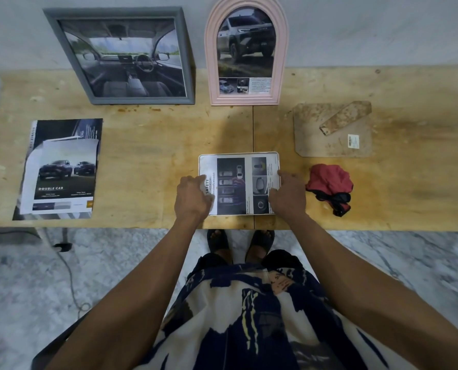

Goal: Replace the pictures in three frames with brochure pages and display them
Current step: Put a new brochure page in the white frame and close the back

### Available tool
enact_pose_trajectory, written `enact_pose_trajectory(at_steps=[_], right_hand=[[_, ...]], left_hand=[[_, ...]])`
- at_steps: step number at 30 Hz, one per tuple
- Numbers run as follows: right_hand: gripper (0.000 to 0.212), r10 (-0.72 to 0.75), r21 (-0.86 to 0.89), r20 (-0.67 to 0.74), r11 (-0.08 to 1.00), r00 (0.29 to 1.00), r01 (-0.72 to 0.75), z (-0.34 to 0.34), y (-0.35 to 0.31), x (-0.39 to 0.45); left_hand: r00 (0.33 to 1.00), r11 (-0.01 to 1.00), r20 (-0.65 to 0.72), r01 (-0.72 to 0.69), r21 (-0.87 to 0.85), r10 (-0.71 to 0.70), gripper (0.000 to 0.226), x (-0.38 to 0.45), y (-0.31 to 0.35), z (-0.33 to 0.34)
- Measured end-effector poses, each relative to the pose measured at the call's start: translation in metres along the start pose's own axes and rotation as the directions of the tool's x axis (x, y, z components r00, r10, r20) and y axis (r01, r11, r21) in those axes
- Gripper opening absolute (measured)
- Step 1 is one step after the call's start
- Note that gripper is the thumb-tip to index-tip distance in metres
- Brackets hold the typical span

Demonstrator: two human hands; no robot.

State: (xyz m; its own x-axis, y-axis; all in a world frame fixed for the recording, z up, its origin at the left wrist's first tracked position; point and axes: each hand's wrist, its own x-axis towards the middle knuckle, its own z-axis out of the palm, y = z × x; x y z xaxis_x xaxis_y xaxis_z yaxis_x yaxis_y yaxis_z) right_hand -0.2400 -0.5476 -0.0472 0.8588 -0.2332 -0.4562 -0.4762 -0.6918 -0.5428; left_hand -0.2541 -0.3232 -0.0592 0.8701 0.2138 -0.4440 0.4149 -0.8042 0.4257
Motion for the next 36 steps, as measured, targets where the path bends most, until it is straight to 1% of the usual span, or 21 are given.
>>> enact_pose_trajectory(at_steps=[2,5,8,15,24,28,33,36], right_hand=[[0.057,-0.041,-0.096,0.033,0.994,0.999,0.044,0.0,0.001,-0.002],[0.06,-0.099,-0.211,0.109,0.97,0.989,0.121,-0.001,0.003,-0.005],[0.063,-0.105,-0.243,0.147,0.96,0.984,0.138,0.001,0.005,-0.005],[0.064,-0.099,-0.318,0.141,0.938,0.985,0.139,0.005,0.006,-0.004],[0.066,-0.051,-0.325,0.122,0.942,0.991,0.089,0.012,0.001,-0.005],[0.067,-0.022,-0.332,0.112,0.942,0.993,0.058,0.013,0.0,-0.008],[0.068,-0.023,-0.336,0.099,0.94,0.995,0.055,0.017,0.0,-0.012],[0.07,-0.023,-0.296,0.092,0.954,0.995,0.05,0.017,-0.002,-0.014]], left_hand=[[0.999,0.997,0.037,-0.021,0.08,0.018,0.066,0.0,-0.003,0.001],[0.996,0.998,0.085,-0.02,0.058,0.015,0.074,-0.001,-0.004,0.0],[0.993,0.998,0.115,-0.028,0.063,0.02,0.077,-0.002,-0.005,-0.001],[0.994,0.997,0.104,-0.035,0.066,0.028,0.076,-0.005,-0.007,0.002],[0.992,0.998,0.111,-0.063,0.031,0.059,0.079,-0.002,-0.008,0.0],[0.99,0.996,0.115,-0.087,0.034,0.083,0.077,0.002,-0.011,-0.001],[0.988,0.995,0.114,-0.104,0.008,0.102,0.074,0.004,-0.014,-0.004],[0.985,0.994,0.127,-0.112,-0.017,0.113,0.074,0.006,-0.017,-0.005]])
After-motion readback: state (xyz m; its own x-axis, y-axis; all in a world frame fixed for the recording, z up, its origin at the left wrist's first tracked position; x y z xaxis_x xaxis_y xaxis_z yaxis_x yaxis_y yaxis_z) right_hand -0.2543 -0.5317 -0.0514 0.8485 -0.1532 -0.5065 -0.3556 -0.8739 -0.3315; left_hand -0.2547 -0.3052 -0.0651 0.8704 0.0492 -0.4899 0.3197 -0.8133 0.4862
